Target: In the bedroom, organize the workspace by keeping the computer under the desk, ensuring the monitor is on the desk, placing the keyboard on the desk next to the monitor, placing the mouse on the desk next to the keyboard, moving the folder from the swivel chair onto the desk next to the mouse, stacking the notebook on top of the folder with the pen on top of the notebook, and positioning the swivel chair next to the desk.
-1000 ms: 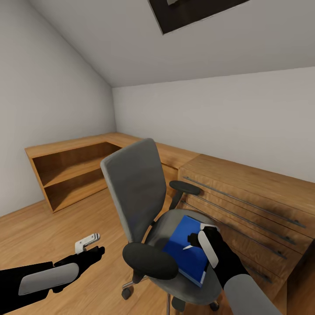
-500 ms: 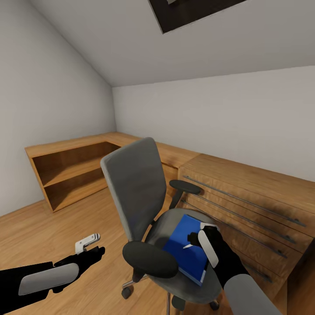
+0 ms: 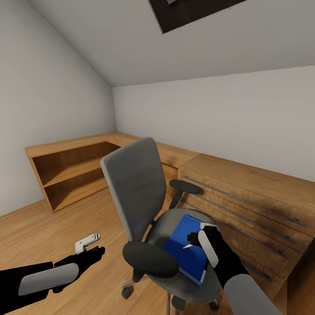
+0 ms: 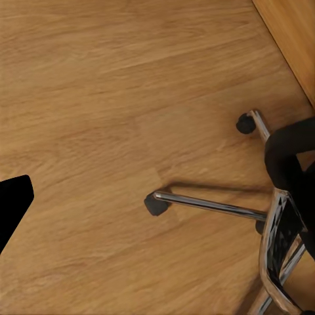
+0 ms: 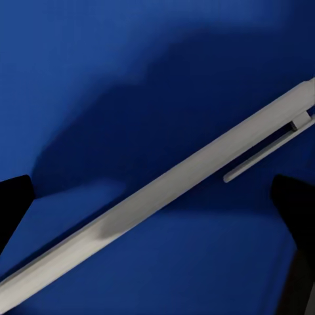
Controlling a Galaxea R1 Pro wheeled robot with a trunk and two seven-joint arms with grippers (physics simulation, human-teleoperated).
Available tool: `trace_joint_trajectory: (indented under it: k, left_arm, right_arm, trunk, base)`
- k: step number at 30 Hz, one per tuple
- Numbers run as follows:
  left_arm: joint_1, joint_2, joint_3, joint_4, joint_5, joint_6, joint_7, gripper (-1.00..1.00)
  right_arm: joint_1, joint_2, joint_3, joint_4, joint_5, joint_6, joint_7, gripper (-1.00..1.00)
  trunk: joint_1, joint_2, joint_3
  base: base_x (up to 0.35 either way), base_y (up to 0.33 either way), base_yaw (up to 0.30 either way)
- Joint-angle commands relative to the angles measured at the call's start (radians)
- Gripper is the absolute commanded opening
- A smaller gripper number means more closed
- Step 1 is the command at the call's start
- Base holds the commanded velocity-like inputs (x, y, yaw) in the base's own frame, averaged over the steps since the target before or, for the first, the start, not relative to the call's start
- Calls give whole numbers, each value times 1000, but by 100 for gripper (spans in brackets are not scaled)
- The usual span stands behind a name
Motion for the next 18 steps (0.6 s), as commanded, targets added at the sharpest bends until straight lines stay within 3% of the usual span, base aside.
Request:
trace_joint_trajectory:
  k: [1, 18]
  left_arm:
    - [-2, 0, -3, -1, 5, -5, 1, 100]
    - [-2, 0, -3, -1, 5, -5, 1, 100]
  right_arm:
    - [0, -1, 2, 9, -13, 3, -11, -100]
    - [0, -1, 2, 8, -13, 3, -12, -100]
  trunk:
    - [0, 0, -1]
    - [0, 0, -1]
  base:
    - [0, 0, 0]
    - [0, 0, 0]
